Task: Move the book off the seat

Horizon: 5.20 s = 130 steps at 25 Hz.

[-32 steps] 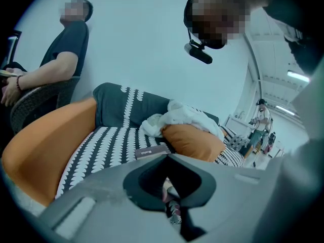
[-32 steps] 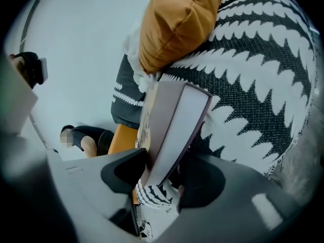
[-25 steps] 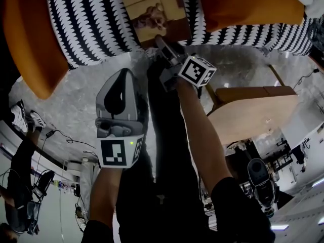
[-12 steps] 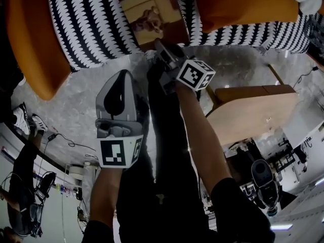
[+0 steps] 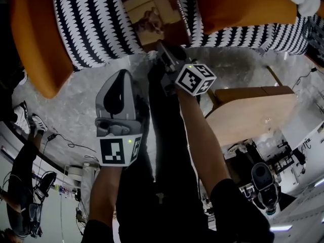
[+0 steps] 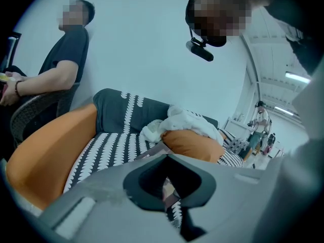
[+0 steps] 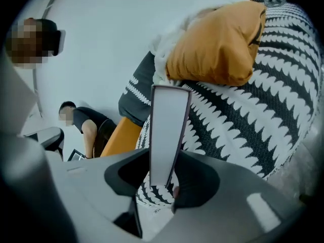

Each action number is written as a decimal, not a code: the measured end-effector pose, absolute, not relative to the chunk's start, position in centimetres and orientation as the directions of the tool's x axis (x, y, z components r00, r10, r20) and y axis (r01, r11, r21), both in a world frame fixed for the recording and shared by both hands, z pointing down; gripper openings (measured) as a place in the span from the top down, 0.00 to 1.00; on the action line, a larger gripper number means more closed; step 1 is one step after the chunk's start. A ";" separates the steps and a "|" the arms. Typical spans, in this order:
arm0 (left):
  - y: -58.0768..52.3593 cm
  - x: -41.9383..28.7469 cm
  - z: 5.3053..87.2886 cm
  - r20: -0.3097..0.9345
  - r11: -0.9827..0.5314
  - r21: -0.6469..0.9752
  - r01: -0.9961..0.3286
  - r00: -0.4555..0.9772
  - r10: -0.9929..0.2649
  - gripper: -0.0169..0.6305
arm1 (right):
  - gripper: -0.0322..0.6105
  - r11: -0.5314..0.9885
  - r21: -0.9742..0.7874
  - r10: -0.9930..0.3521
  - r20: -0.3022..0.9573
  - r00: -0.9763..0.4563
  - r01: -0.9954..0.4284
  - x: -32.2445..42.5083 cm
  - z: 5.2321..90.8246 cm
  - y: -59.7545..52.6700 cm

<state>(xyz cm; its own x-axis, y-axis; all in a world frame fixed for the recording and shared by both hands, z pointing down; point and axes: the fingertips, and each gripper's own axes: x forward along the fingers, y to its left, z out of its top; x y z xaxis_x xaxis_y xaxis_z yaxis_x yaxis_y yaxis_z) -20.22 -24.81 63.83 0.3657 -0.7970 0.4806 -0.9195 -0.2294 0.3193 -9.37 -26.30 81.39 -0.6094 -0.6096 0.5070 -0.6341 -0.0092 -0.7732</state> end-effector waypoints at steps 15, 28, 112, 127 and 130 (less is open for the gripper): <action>-25.1 -20.8 62.8 0.470 -0.198 0.320 -0.926 0.337 -0.816 0.96 | 0.70 0.098 -0.638 -0.640 0.547 -0.539 -0.764 -8.7 78.9 -27.3; -26.6 -21.5 60.4 0.446 -0.193 0.315 -0.929 0.324 -0.834 0.96 | 0.70 0.136 -0.578 -0.646 0.563 -0.515 -0.804 -9.2 75.9 -27.8; -6.6 -26.8 19.0 -0.039 -0.461 0.197 -0.865 0.463 -0.885 0.96 | 0.71 0.294 -0.279 -0.935 0.113 -0.336 -0.914 -10.2 19.6 -7.2; -7.2 -24.9 18.9 -0.039 -0.485 0.185 -0.855 0.487 -0.873 0.96 | 0.71 0.317 -0.297 -0.930 0.088 -0.356 -0.901 -9.8 19.4 -7.0; -7.3 -24.3 19.0 -0.042 -0.493 0.184 -0.851 0.494 -0.868 0.96 | 0.71 0.323 -0.298 -0.929 0.082 -0.361 -0.898 -9.8 19.4 -7.1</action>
<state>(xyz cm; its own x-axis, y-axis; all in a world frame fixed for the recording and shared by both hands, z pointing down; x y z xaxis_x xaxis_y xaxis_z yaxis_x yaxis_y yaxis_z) -24.33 -7.27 18.96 0.4942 -0.8684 -0.0415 -0.8505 -0.4928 0.1837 -9.77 -7.05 19.40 -0.3614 -0.9288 0.0818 -0.8982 0.3232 -0.2981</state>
